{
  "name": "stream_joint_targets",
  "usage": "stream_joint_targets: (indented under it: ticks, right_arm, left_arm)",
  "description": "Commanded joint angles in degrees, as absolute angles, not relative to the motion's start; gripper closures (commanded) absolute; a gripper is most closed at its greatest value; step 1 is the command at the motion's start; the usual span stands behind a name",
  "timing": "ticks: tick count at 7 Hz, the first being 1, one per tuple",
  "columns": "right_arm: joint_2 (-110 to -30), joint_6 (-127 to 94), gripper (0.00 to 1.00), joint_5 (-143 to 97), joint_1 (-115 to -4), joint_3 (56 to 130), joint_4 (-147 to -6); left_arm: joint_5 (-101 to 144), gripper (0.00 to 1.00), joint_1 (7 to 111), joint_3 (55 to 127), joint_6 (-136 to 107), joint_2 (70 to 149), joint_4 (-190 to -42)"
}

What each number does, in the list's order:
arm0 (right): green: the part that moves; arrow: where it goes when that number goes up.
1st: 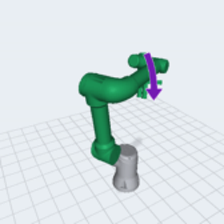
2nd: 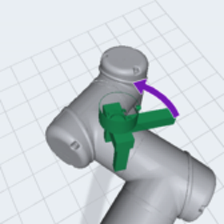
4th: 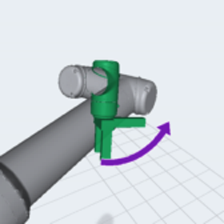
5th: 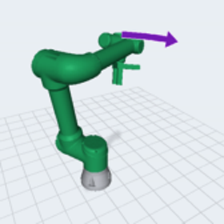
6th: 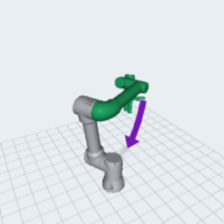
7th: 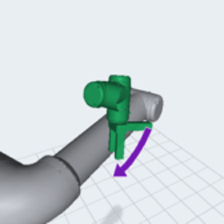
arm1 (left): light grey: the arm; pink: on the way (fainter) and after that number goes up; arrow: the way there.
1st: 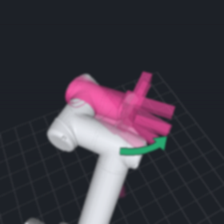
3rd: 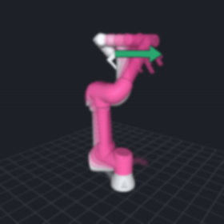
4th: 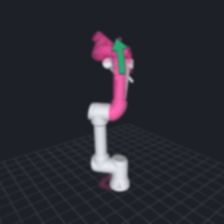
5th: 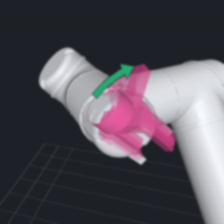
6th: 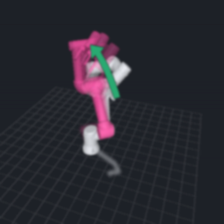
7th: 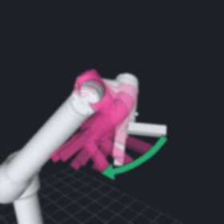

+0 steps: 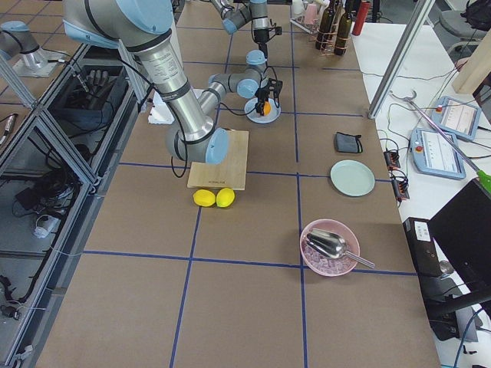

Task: Pick orange to plate
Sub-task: 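Lift the orange with the right gripper and carry it over the plate, then lower the orange onto the light blue plate and open the right gripper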

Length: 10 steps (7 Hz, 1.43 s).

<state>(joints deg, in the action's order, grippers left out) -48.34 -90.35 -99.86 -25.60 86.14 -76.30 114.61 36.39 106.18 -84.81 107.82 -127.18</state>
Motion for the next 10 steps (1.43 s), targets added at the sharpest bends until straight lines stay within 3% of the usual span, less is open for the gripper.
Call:
stream_joint_targets:
  ticks: [1, 4, 5, 7, 10]
  right_arm:
    - [-48.25, -90.35, 0.78, -99.84, -25.58, 86.13, -76.29]
    - [-46.76, -90.35, 0.75, -99.76, -25.58, 84.55, -76.38]
    - [-46.76, -90.53, 0.49, -99.84, -25.58, 84.55, -76.46]
    - [-46.76, -90.7, 0.32, -99.84, -25.58, 84.55, -76.46]
    - [-46.85, -90.7, 0.31, -99.84, -25.58, 84.46, -76.82]
  left_arm:
    - [114.61, 0.0, 36.39, 106.17, -84.81, 107.84, -127.18]
    - [114.52, 0.0, 36.39, 106.26, -84.81, 107.75, -127.18]
    - [114.52, 0.0, 36.39, 106.35, -84.81, 107.67, -127.18]
    - [114.52, 0.0, 36.39, 106.52, -84.9, 107.58, -127.18]
    - [114.43, 0.0, 36.39, 106.7, -84.9, 107.58, -127.18]
